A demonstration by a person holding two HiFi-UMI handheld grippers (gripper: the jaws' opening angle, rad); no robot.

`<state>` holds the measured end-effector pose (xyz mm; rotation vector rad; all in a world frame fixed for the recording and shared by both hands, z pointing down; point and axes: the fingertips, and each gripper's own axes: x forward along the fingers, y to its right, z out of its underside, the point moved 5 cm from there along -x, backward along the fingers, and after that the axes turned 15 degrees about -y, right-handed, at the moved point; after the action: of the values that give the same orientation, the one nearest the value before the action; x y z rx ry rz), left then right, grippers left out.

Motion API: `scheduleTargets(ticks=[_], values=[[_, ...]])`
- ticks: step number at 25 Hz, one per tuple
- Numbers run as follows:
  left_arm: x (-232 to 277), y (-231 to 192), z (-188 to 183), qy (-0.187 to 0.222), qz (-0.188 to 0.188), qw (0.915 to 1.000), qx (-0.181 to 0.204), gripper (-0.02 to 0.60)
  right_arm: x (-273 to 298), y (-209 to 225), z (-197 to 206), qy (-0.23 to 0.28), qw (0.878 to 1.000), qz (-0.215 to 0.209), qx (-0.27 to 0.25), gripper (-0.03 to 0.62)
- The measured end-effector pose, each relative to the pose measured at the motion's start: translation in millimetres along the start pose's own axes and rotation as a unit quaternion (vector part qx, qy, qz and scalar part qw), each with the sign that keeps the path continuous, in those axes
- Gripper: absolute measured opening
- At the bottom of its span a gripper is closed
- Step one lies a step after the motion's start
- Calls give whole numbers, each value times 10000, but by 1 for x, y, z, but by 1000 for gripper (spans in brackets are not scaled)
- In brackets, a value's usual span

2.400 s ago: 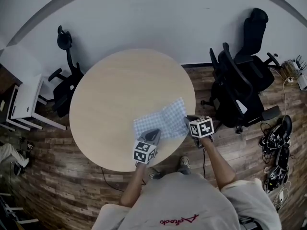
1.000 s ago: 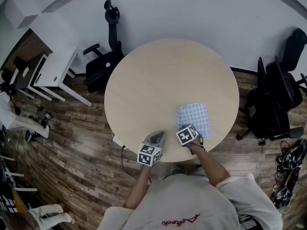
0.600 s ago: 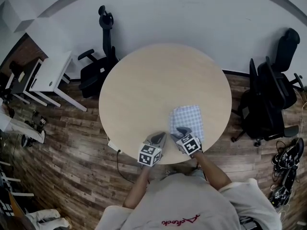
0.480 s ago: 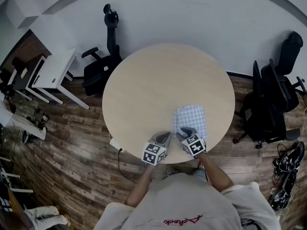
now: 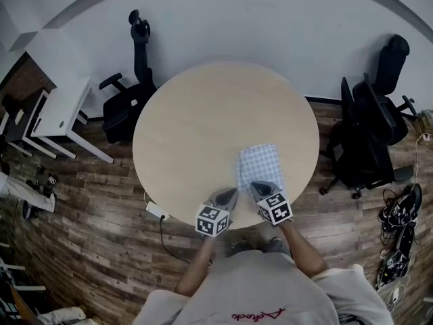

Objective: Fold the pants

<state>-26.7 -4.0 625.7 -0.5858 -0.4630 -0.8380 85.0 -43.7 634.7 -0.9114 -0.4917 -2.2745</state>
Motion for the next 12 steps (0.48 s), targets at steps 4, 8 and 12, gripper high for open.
scheduleTargets(ticks=[4,8,12], values=[[5,22,9,-17,88,10000,-39,38,-18,3,10,-44,9998,180,-119,29],[2,44,12,3,24,10000,22,38,-42,4,20,139,9996,225,-54,29],[-3,80,21,24,-110,9998,168,38,-78,3,44,294,9993,243,41,29]])
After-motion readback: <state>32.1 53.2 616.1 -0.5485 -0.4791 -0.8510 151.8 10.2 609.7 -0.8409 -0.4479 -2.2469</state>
